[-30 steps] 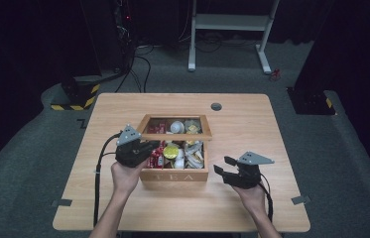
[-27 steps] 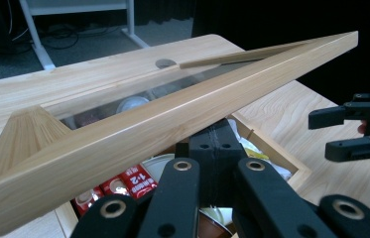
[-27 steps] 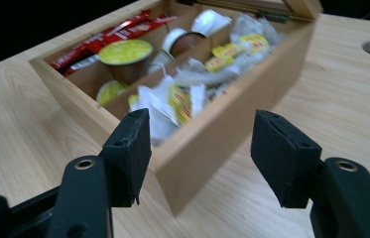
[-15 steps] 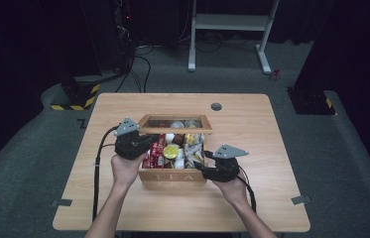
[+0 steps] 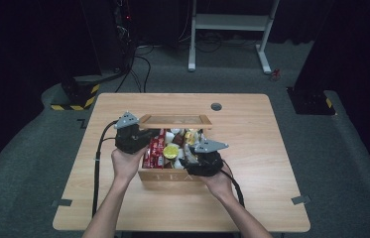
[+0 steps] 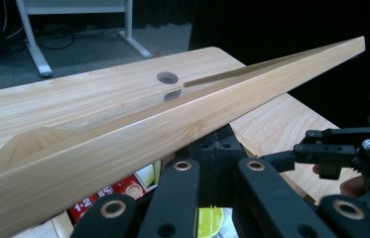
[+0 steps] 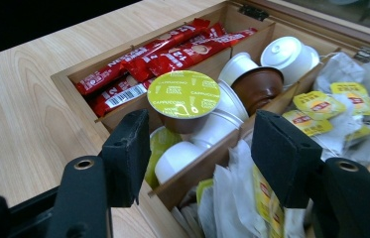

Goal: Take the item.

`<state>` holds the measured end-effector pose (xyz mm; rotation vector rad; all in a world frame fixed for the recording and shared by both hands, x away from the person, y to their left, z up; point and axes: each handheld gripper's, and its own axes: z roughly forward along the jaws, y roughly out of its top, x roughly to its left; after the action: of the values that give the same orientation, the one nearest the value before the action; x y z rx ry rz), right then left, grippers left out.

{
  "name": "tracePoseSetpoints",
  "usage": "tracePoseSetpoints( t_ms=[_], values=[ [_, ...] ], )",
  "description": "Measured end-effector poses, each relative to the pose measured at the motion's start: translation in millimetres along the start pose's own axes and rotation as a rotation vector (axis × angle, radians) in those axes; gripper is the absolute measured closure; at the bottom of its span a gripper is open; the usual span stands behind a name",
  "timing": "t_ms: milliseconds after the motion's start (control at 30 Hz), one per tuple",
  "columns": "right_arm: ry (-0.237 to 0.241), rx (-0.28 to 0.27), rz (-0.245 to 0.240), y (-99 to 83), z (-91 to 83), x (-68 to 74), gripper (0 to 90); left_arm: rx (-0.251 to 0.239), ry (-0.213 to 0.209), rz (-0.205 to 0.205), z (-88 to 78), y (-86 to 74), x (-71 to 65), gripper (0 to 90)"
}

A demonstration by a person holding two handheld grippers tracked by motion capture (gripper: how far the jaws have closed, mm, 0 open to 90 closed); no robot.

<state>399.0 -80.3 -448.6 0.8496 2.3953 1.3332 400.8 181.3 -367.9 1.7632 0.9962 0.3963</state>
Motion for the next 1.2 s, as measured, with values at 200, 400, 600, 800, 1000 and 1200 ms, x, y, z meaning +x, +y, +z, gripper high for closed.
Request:
tracePoseSetpoints(
  t_ms=[200,400,600,800,1000,1200],
  values=[
    [0.002,0.023,-0.010,8.5,11.6,3.1,38.2,-0.002,0.003,-0.004,2.1,6.2,2.7,90.0],
    [0.004,0.049,-0.024,17.3,26.9,7.6,35.8,0.004,0.003,-0.015,4.9,6.6,7.6,90.0],
    [0.005,0.076,-0.032,25.9,41.1,10.3,33.5,0.007,0.011,-0.018,6.0,9.5,8.4,90.0],
    [0.001,0.103,-0.019,28.3,51.6,9.7,32.2,0.009,0.017,-0.015,6.6,12.9,9.0,90.0],
    [-0.007,0.121,-0.007,29.0,57.7,8.7,32.1,0.015,0.019,-0.012,8.1,14.5,8.6,90.0],
    [-0.013,0.146,-0.012,30.8,63.7,9.6,36.3,0.017,0.017,-0.008,9.8,14.9,7.7,90.0]
  ],
)
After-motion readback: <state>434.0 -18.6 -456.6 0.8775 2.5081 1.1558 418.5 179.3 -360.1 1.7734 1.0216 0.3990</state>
